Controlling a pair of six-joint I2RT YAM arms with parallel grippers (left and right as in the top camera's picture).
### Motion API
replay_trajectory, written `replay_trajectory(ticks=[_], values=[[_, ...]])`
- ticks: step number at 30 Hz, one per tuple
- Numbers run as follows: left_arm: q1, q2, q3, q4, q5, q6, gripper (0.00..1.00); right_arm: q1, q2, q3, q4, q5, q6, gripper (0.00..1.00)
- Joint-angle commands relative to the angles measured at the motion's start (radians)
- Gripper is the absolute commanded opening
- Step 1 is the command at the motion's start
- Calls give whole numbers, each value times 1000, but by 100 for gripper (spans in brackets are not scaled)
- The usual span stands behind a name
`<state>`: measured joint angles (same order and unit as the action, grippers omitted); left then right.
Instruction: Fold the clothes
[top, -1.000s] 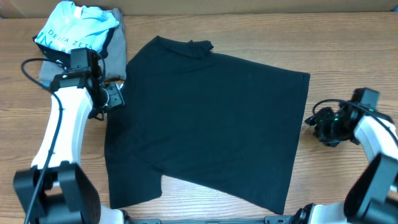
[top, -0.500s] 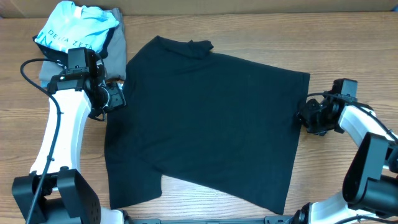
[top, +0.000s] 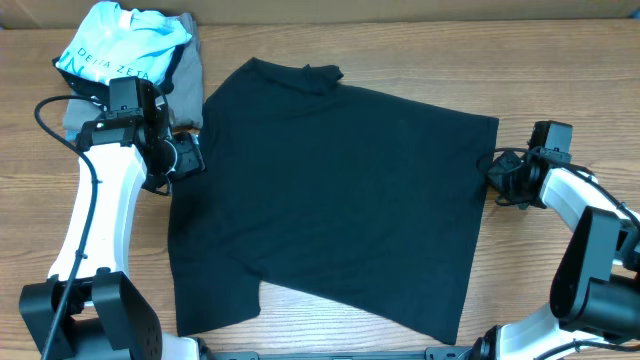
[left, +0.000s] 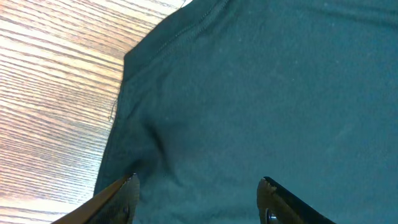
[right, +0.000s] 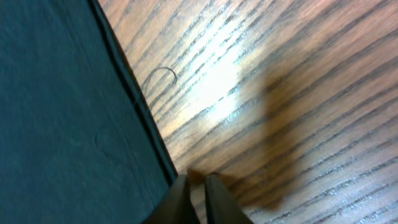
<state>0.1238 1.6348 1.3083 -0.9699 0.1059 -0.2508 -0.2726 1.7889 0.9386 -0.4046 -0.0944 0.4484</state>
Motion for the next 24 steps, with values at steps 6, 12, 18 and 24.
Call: replay_trajectory(ticks=[6,12,18,24], values=[[-1,-3,10,-1,19,27,64,-32,63,109,-8,-140,-79,19],[-1,-3,10,0,56,34,64,-21,64,227,16,-177,-43,18],[-2,-3,10,6,89,55,65,-17,102,227,97,-177,28,15],[-15,-3,10,9,105,72,66,4,180,227,153,-215,31,16]])
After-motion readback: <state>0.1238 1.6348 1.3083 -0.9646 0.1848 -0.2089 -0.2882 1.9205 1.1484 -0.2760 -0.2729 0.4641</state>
